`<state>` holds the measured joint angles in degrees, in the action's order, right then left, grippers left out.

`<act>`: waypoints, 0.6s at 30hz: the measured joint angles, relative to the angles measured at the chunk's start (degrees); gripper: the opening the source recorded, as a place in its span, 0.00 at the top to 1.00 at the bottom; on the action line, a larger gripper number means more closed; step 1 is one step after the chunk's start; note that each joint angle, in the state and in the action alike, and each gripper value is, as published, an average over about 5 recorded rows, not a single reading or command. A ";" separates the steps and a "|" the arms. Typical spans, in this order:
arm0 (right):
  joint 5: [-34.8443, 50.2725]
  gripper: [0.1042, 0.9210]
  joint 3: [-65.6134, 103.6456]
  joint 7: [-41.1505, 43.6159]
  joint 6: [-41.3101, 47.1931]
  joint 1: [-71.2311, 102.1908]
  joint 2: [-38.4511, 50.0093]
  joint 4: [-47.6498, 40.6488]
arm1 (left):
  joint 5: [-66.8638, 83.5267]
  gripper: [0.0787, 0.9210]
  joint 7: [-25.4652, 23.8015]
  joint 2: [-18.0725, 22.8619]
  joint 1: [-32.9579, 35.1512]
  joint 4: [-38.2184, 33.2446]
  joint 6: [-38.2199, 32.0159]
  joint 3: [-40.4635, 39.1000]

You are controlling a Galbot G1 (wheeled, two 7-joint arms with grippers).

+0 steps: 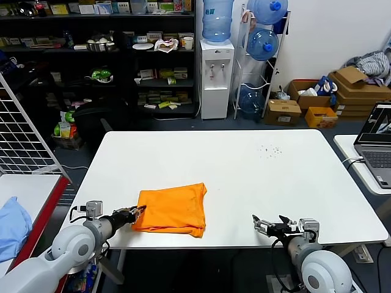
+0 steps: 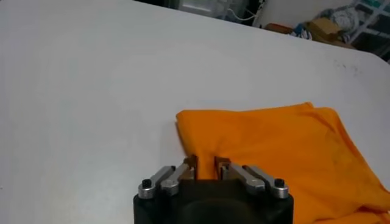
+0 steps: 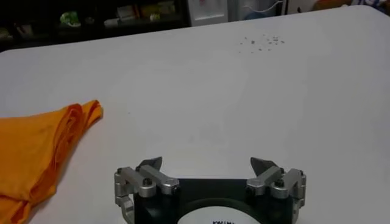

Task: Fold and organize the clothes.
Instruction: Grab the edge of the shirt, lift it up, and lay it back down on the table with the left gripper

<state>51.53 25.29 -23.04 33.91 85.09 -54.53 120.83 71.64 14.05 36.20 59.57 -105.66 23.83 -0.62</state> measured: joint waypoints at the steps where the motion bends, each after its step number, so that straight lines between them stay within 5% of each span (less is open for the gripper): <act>1: 0.00 0.00 0.00 0.00 -0.02 0.00 0.00 0.00 | -0.03 0.83 0.08 0.04 0.04 -0.11 -0.02 0.01; 6: -0.03 0.00 -0.01 0.04 -0.11 0.06 0.04 0.00 | -0.08 0.97 0.74 0.27 0.14 -0.79 -0.12 0.30; 18: -1.39 0.00 -0.59 1.23 -0.97 -1.00 0.66 -0.19 | 1.07 0.97 4.47 -1.94 1.65 -5.54 0.52 3.26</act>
<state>50.14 24.70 -21.81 32.94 84.09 -53.87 120.64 72.72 18.52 34.26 61.22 -111.20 24.35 2.64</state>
